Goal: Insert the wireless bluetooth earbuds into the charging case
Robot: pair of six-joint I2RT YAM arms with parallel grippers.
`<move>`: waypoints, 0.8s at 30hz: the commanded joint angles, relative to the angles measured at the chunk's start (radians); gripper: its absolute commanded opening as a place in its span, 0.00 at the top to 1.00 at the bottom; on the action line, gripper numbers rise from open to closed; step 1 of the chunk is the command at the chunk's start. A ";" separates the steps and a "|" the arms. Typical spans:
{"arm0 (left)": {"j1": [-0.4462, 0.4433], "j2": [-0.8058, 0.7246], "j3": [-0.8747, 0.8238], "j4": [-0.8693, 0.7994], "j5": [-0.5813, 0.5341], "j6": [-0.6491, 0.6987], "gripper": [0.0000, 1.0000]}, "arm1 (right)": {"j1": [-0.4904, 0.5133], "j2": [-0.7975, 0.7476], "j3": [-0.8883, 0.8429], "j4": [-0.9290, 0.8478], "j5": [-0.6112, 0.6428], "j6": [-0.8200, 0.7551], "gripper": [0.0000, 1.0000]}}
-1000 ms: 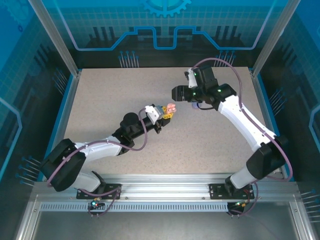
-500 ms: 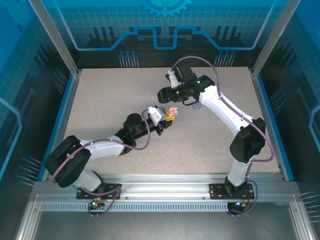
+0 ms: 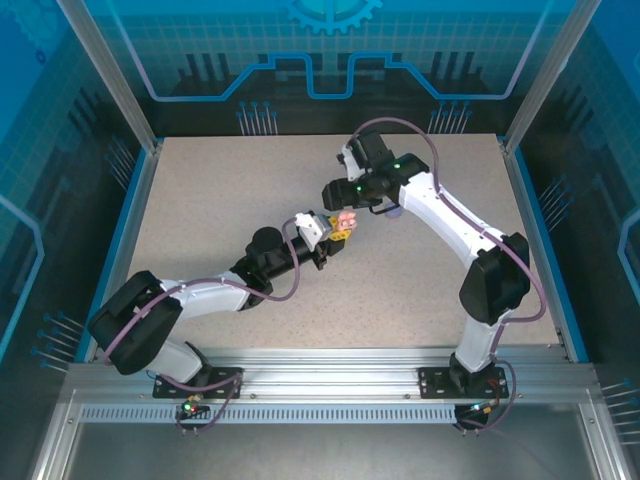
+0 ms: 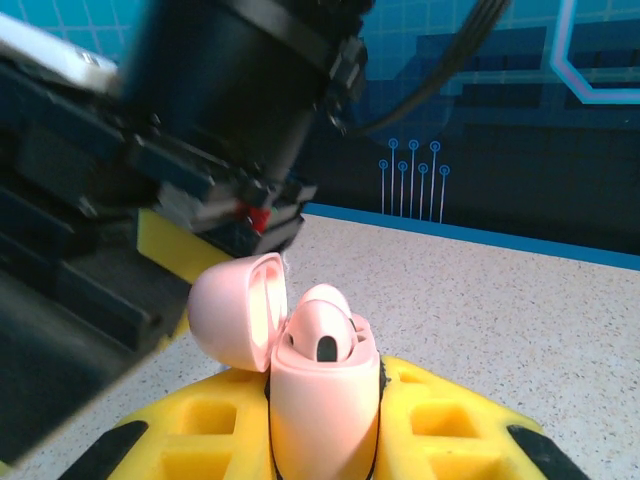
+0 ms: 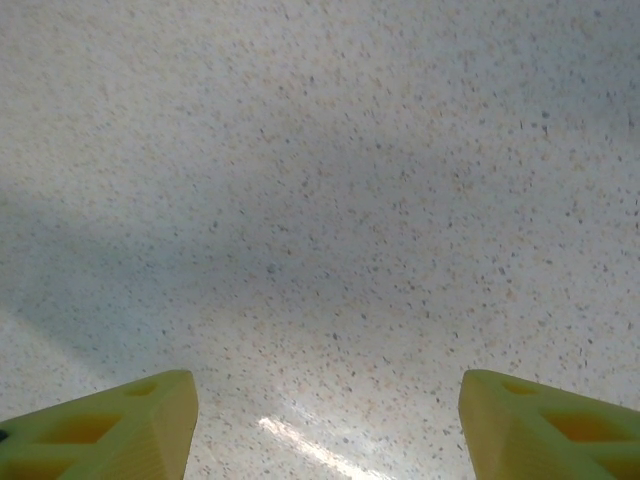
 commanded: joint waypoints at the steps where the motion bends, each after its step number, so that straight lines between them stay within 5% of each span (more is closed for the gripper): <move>1: -0.008 -0.004 0.012 0.041 -0.010 0.006 1.00 | -0.015 -0.049 -0.038 0.005 0.001 -0.007 0.30; 15: -0.008 0.004 0.035 -0.001 -0.044 -0.002 1.00 | -0.023 -0.184 -0.146 0.029 -0.007 -0.002 0.30; 24: -0.008 0.023 0.052 -0.019 -0.048 -0.026 1.00 | -0.078 -0.251 -0.219 0.060 0.131 0.102 0.29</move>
